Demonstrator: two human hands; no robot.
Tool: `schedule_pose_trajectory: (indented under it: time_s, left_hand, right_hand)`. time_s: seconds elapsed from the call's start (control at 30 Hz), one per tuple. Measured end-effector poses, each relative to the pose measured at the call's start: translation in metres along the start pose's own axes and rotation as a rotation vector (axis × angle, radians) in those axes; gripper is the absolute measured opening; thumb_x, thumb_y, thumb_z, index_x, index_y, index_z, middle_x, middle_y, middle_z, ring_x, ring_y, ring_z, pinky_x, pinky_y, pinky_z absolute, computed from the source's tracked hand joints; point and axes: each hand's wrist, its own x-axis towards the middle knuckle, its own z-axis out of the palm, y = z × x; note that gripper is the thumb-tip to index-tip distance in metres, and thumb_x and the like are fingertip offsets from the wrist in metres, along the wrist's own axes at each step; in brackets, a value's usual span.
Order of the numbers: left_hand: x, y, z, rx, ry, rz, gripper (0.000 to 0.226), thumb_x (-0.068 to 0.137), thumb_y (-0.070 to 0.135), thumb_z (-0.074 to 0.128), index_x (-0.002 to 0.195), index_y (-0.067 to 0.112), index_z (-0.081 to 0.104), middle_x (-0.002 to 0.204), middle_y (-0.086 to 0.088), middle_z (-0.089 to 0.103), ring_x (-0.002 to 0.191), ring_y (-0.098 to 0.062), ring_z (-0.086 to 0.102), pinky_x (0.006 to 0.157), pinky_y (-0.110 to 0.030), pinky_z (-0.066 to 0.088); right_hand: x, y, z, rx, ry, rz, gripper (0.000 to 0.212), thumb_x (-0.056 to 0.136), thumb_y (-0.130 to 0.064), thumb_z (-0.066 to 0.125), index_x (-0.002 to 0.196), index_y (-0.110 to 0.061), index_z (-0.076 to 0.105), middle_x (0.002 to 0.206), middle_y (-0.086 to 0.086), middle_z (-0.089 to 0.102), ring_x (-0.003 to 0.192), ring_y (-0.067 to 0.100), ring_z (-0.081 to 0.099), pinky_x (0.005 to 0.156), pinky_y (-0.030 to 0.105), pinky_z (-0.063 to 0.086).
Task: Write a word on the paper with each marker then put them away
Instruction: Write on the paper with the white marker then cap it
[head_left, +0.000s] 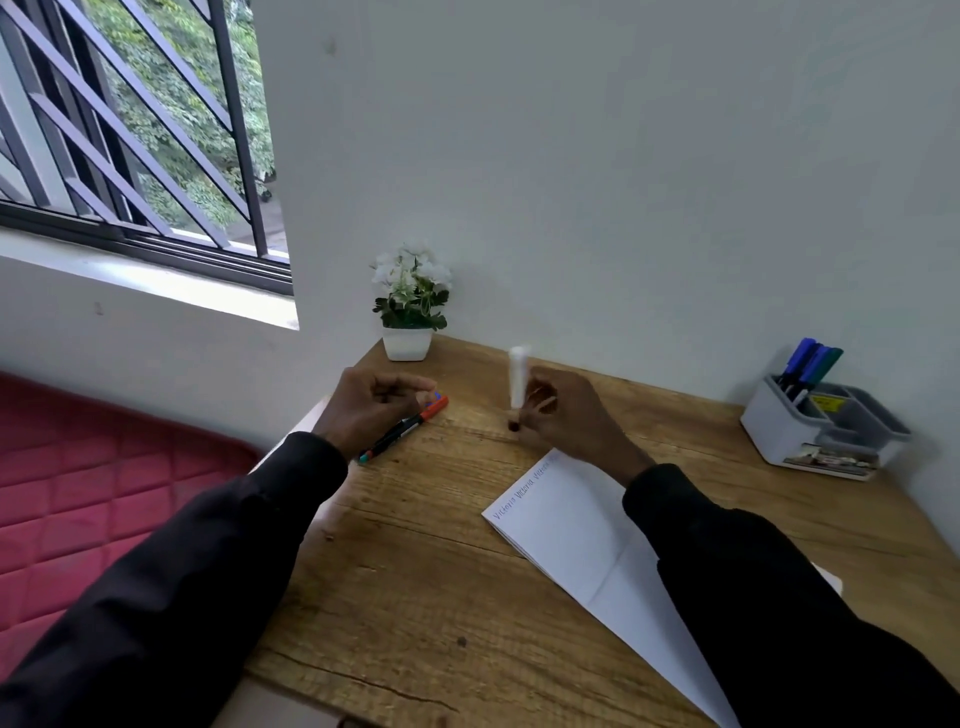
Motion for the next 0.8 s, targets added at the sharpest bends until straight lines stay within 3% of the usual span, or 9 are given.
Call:
schedule_pose_trajectory:
  time_s: [0.17, 0.3, 0.43, 0.63, 0.73, 0.8]
  left_hand:
    - [0.003, 0.013, 0.03, 0.032, -0.215, 0.105, 0.037, 0.086, 0.01, 0.071, 0.123, 0.015, 0.066, 0.108, 0.002, 0.073, 0.099, -0.005, 0.068, 0.077, -0.009, 0.051]
    - [0.012, 0.023, 0.063, 0.127, -0.335, 0.162, 0.029, 0.086, 0.014, 0.072, 0.114, 0.02, 0.072, 0.099, 0.003, 0.076, 0.092, -0.01, 0.07, 0.079, -0.019, 0.056]
    - [0.02, 0.032, 0.083, 0.167, -0.299, 0.276, 0.023, 0.085, 0.011, 0.072, 0.107, 0.011, 0.074, 0.082, -0.006, 0.076, 0.078, -0.013, 0.071, 0.067, -0.009, 0.05]
    - [0.027, 0.036, 0.092, 0.191, -0.338, 0.346, 0.017, 0.085, 0.018, 0.072, 0.102, 0.014, 0.077, 0.08, 0.0, 0.075, 0.074, -0.013, 0.071, 0.069, -0.018, 0.055]
    - [0.028, 0.038, 0.09, 0.201, -0.311, 0.363, 0.018, 0.084, 0.011, 0.072, 0.102, 0.009, 0.076, 0.079, -0.002, 0.075, 0.073, -0.012, 0.069, 0.066, -0.011, 0.051]
    - [0.029, 0.037, 0.089, 0.207, -0.319, 0.39, 0.018, 0.084, 0.01, 0.072, 0.102, 0.008, 0.076, 0.078, -0.004, 0.075, 0.072, -0.015, 0.069, 0.066, -0.014, 0.052]
  right_hand:
    - [-0.014, -0.025, -0.025, 0.456, 0.08, 0.106, 0.023, 0.085, -0.006, 0.085, 0.089, 0.002, 0.064, 0.076, 0.017, 0.074, 0.063, 0.027, 0.071, 0.058, 0.031, 0.058]
    - [-0.024, -0.025, -0.038, 0.659, 0.031, 0.164, 0.02, 0.088, -0.008, 0.082, 0.091, -0.003, 0.063, 0.077, 0.024, 0.069, 0.057, 0.032, 0.065, 0.052, 0.031, 0.053]
    - [-0.034, -0.027, -0.052, 0.746, 0.008, 0.2, 0.017, 0.089, -0.01, 0.077, 0.087, -0.001, 0.062, 0.079, 0.025, 0.069, 0.062, 0.032, 0.067, 0.053, 0.031, 0.052]
    - [-0.037, -0.031, -0.054, 0.693, 0.02, 0.318, 0.03, 0.088, -0.03, 0.073, 0.081, -0.001, 0.068, 0.081, 0.029, 0.071, 0.061, 0.033, 0.067, 0.054, 0.03, 0.052]
    - [-0.038, -0.029, -0.055, 0.699, 0.008, 0.314, 0.023, 0.097, -0.017, 0.068, 0.084, 0.001, 0.072, 0.086, 0.031, 0.073, 0.065, 0.034, 0.069, 0.057, 0.031, 0.054]
    - [-0.038, -0.031, -0.057, 0.711, -0.01, 0.296, 0.022, 0.1, -0.007, 0.061, 0.085, 0.004, 0.073, 0.086, 0.032, 0.073, 0.069, 0.035, 0.07, 0.061, 0.031, 0.056]
